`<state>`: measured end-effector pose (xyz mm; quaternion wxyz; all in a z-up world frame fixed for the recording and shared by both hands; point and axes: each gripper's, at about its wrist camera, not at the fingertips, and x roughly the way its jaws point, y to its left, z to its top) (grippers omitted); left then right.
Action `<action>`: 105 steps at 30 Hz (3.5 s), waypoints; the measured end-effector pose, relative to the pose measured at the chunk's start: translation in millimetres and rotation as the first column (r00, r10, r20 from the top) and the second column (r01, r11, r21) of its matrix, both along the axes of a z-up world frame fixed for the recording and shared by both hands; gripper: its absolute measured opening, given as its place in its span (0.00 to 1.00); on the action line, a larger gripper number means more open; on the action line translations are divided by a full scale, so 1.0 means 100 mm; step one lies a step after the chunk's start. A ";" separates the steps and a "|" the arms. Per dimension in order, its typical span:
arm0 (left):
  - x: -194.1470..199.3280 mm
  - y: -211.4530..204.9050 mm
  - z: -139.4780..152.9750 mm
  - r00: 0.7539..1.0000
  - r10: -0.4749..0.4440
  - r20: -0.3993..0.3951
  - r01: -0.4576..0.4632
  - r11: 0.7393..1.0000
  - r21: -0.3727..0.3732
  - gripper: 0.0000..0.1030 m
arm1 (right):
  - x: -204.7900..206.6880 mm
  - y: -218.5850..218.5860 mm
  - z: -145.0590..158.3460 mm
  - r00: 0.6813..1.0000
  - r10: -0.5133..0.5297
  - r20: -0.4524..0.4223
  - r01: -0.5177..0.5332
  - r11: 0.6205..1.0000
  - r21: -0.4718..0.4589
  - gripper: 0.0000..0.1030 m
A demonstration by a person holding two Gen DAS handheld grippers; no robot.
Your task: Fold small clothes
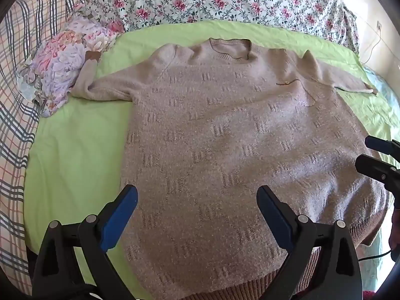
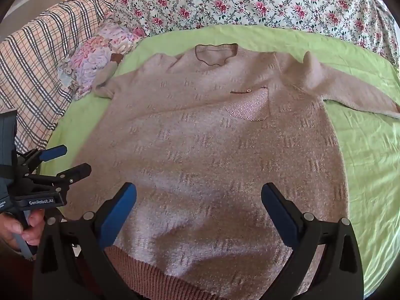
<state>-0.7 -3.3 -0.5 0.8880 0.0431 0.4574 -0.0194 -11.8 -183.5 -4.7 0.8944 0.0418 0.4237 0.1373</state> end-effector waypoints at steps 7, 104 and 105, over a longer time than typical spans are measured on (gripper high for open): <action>0.00 0.02 0.01 1.000 0.001 -0.004 -0.001 1.000 -0.001 0.94 | -0.01 0.00 0.02 1.000 0.015 0.017 -0.015 1.000 0.009 0.97; 3.87 0.83 -0.17 0.958 -0.278 0.063 0.282 0.958 -0.049 0.06 | 3.55 -1.17 0.05 0.994 -0.079 0.073 0.087 0.990 -0.109 0.06; 3.89 0.86 -0.17 0.965 -0.254 0.066 0.257 0.965 -0.044 0.06 | 3.59 -1.17 -0.01 0.993 -0.098 0.064 0.105 0.988 -0.112 0.06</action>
